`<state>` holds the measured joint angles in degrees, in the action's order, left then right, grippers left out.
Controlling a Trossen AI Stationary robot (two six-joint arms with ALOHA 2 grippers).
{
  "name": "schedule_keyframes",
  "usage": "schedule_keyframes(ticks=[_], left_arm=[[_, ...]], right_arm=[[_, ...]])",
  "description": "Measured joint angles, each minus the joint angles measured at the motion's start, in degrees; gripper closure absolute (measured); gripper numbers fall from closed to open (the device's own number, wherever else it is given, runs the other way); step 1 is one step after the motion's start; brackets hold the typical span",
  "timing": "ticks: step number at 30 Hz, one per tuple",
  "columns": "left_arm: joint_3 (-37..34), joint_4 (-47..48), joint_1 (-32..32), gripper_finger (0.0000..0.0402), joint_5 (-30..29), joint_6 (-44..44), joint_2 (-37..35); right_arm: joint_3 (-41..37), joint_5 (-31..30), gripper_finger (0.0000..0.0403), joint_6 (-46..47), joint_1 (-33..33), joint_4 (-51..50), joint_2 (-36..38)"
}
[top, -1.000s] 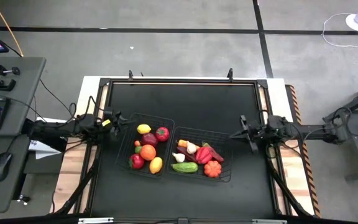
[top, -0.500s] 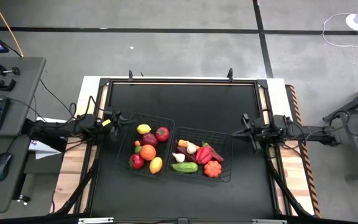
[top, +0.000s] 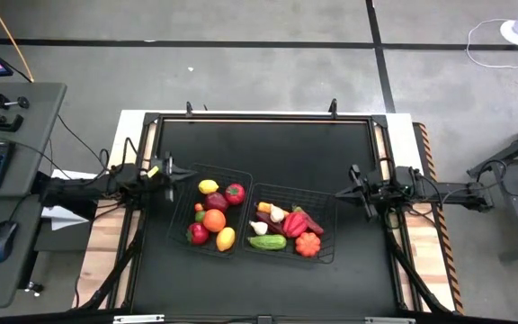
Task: Sort produce into baskets
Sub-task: Return to Home Position
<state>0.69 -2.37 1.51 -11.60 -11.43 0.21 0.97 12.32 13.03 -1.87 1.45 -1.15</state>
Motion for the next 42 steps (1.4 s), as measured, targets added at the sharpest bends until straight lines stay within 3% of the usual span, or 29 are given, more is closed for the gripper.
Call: schedule_keyframes(ticks=[7, 19, 42], left_arm=[[0.0, 1.14, -0.04, 0.0401, 6.22, 16.51, 0.0], [0.0, 1.51, -0.04, 0.0401, 8.4, 10.62, 0.15], [0.0, 1.46, -0.04, 0.0401, 8.38, 10.57, 0.15]], right_arm=[[0.0, 0.0, 0.0403, -0.02, 0.0, 0.0, 0.0], [0.0, 0.02, 0.0403, -0.02, 0.0, 0.0, 0.0], [0.02, 0.02, 0.0403, -0.02, 0.0, 0.0, 0.0]])
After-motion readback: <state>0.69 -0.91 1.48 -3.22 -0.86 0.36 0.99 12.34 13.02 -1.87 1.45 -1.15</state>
